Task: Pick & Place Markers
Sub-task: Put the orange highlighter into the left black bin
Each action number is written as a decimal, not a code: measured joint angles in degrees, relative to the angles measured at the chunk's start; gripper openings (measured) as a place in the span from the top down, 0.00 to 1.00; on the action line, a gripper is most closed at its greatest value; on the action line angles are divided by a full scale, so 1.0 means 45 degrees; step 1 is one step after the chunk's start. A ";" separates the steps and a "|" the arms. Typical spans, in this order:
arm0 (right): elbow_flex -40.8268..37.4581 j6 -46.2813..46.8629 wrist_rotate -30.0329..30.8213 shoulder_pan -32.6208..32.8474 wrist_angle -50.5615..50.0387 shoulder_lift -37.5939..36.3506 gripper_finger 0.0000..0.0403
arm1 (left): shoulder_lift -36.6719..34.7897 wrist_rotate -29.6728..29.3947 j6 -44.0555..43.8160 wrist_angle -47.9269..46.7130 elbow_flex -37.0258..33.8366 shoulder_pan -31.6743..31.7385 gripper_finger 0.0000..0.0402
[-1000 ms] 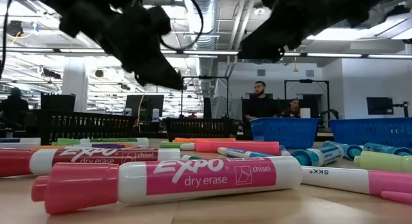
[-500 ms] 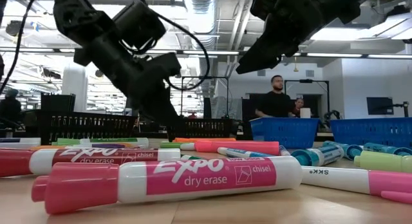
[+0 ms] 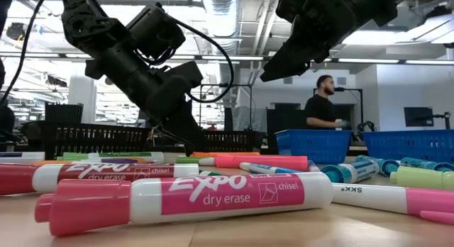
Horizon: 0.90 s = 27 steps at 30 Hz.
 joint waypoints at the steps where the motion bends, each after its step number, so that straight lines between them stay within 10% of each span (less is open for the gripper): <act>1: 0.0000 0.0000 0.0005 0.0000 0.0000 0.0000 0.48 | 0.0000 0.0002 0.0000 0.0002 0.0000 0.0000 0.72; 27: -0.0015 -0.0170 0.0003 0.0000 -0.0005 0.0000 0.48 | 0.0042 -0.0009 0.0588 0.1065 -0.0534 0.0097 0.72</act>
